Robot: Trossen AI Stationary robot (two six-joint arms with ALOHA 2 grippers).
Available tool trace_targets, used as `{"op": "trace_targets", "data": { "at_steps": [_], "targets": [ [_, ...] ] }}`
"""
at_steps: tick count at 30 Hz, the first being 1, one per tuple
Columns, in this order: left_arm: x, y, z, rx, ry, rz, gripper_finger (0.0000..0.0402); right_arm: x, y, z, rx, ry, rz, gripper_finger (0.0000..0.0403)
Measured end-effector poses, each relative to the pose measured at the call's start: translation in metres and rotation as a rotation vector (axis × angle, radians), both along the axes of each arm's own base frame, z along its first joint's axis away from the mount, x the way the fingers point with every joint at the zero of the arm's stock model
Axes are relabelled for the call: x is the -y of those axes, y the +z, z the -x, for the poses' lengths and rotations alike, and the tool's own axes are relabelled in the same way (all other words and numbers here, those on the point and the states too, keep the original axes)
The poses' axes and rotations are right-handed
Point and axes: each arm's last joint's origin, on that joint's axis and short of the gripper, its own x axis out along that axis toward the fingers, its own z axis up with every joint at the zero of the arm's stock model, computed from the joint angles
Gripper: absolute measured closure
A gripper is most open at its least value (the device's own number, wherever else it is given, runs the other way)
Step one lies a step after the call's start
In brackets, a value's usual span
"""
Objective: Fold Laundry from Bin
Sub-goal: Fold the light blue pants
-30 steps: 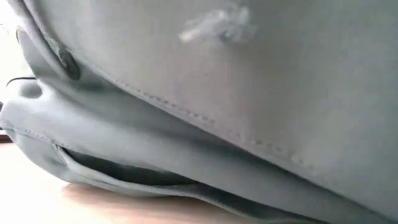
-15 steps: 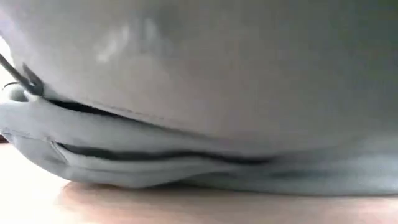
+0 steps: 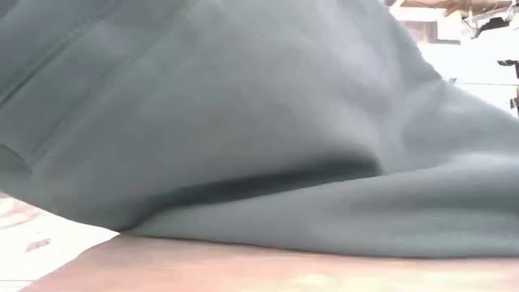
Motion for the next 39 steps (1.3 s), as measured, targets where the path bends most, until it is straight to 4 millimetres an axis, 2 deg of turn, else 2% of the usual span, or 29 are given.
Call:
{"op": "trace_targets", "data": {
  "at_steps": [9, 15, 22, 25, 33, 39],
  "targets": [
    [0.004, 0.0, 0.002, -0.012, 0.066, 0.096, 0.0401, 0.012, 0.001, -0.002, -0.032, -0.101, -0.053, 0.0386],
    [0.013, -0.024, 0.002, 0.051, 0.12, 0.194, 0.0401, 0.012, -0.008, -0.002, -0.082, -0.115, -0.014, 0.0386],
    [0.014, -0.034, -0.002, 0.128, 0.156, 0.23, 0.0401, 0.013, -0.011, -0.001, -0.116, -0.133, -0.02, 0.0386],
    [0.015, -0.047, 0.001, 0.139, 0.173, 0.233, 0.0401, 0.016, -0.015, -0.002, -0.138, -0.157, -0.035, 0.0386],
    [0.015, -0.081, 0.004, 0.24, 0.196, 0.411, 0.0401, 0.022, -0.032, -0.002, -0.179, -0.184, -0.03, 0.0386],
    [0.013, -0.086, 0.005, 0.224, 0.249, 0.437, 0.0381, 0.026, -0.037, -0.005, -0.16, -0.191, -0.035, 0.0386]
  ]
}}
